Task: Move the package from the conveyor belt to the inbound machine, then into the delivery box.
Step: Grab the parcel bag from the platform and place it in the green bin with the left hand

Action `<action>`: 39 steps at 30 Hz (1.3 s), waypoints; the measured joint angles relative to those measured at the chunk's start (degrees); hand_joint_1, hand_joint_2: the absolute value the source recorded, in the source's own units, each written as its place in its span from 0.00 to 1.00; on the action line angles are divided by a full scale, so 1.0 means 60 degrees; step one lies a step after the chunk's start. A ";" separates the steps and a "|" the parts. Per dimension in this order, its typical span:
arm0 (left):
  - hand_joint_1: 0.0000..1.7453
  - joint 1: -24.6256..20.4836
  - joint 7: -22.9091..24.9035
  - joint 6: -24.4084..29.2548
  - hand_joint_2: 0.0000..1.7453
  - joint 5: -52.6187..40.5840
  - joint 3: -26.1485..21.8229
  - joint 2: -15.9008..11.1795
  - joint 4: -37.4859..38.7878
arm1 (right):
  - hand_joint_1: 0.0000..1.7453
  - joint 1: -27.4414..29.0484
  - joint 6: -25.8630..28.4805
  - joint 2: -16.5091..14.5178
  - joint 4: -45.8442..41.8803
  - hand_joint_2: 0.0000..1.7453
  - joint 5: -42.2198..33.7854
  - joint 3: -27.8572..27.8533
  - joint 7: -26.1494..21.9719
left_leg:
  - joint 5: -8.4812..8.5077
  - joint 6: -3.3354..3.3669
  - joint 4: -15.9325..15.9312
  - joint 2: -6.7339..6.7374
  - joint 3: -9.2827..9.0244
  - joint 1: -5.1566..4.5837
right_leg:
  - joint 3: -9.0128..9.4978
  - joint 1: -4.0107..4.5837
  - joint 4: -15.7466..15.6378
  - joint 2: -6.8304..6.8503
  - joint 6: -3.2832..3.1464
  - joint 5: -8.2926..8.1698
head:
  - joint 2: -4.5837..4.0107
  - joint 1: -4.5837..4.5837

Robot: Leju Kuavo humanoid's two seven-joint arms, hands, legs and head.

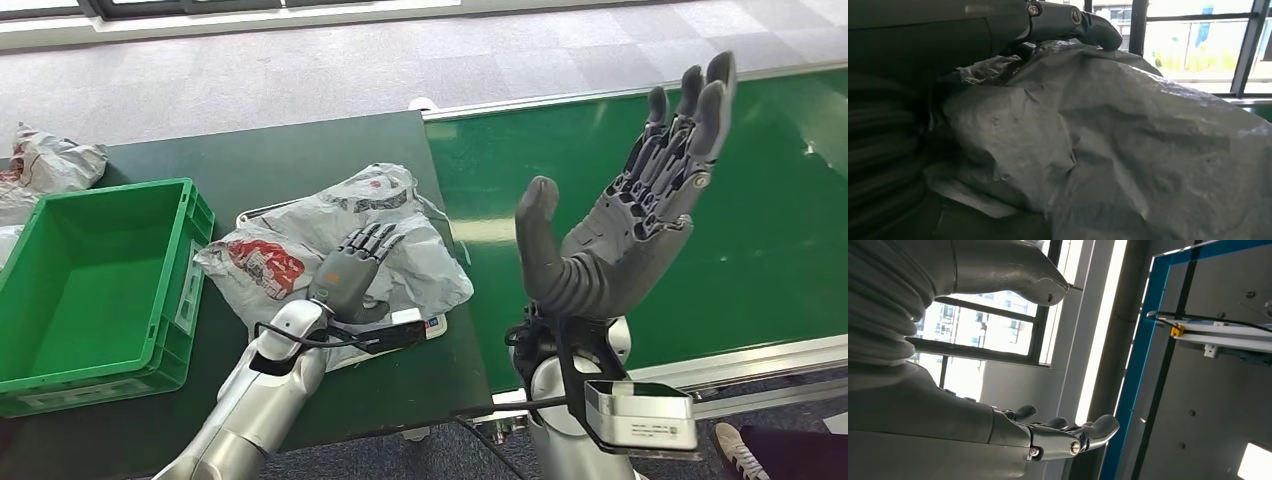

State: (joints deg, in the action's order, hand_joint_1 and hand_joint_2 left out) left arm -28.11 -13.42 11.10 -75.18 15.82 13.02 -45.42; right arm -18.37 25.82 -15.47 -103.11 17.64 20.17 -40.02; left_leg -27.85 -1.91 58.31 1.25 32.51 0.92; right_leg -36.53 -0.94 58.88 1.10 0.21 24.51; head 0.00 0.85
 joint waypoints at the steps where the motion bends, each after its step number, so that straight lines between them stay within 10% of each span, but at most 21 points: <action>1: 1.00 -0.0033 -0.0025 -0.0109 1.00 -0.0005 0.0029 0.0002 0.0097 | 0.00 -0.0005 -0.0024 0.0000 -0.0001 1.00 0.0035 0.0007 0.0000 | 0.0000 0.0000 0.0000 0.0000 0.0001 0.0000 | 0.0000 0.0000 0.0000 0.0000 0.0000 0.0000 | 0.0000 -0.0001; 20: 1.00 -0.0463 -0.0605 -0.0234 1.00 0.0652 0.0198 -0.0026 0.0516 | 0.00 -0.0098 -0.0207 0.0000 0.0003 1.00 0.0412 0.0022 0.0011 | 0.0002 0.0001 0.0000 -0.0005 0.0005 0.0000 | 0.0003 -0.0001 0.0002 0.0004 0.0000 0.0000 | 0.0000 0.0000; 24: 1.00 -0.0216 -0.1991 -0.0716 1.00 0.2726 0.0022 -0.0111 -0.0459 | 0.00 -0.0133 -0.0249 0.0000 0.0081 1.00 0.0276 0.0013 0.0108 | 0.0001 0.0001 -0.0001 -0.0008 0.0012 0.0001 | 0.0000 0.0000 0.0002 0.0006 0.0000 0.0000 | 0.0000 0.0000; 29: 1.00 0.0492 -0.4122 -0.3375 1.00 0.7656 -0.0556 -0.0306 -0.2742 | 0.00 -0.0266 -0.0294 0.0000 0.0486 1.00 -0.0086 -0.0133 0.0164 | 0.0001 0.0001 -0.0002 -0.0006 0.0017 0.0003 | -0.0006 0.0002 0.0004 0.0004 0.0000 0.0001 | 0.0000 0.0001; 33: 1.00 0.0865 -0.4465 -0.4461 1.00 1.0543 -0.1480 -0.0383 -0.4488 | 0.00 -0.0299 -0.0236 0.0000 0.0829 1.00 -0.0271 -0.0355 0.0138 | 0.0002 0.0000 -0.0003 -0.0010 0.0017 0.0005 | -0.0007 0.0005 0.0003 0.0006 -0.0001 0.0002 | 0.0000 0.0001; 36: 1.00 0.0955 -0.4460 -0.3559 1.00 1.0453 -0.2105 -0.0409 -0.5237 | 0.00 -0.0300 -0.0156 0.0000 0.0941 1.00 -0.0274 -0.0475 0.0113 | 0.0004 -0.0001 -0.0003 -0.0011 0.0015 0.0005 | -0.0007 0.0007 0.0003 0.0007 -0.0001 0.0001 | 0.0000 0.0001; 39: 1.00 0.0911 -0.4068 -0.0757 1.00 0.8519 -0.2583 -0.0439 -0.5588 | 0.00 -0.0284 -0.0027 0.0001 0.0973 1.00 -0.0185 -0.0580 0.0081 | 0.0005 -0.0002 -0.0002 -0.0009 0.0011 0.0005 | -0.0006 0.0006 0.0003 0.0006 -0.0001 0.0001 | 0.0000 0.0001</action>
State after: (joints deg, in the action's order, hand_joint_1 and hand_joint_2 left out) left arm -22.64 -37.83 6.56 -24.06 0.33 10.38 -78.95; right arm -20.07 25.65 -15.47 -97.27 16.53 16.69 -39.53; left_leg -27.82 -1.92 58.30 1.20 32.58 0.95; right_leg -36.57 -0.90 58.90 1.13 0.20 24.51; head 0.00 0.85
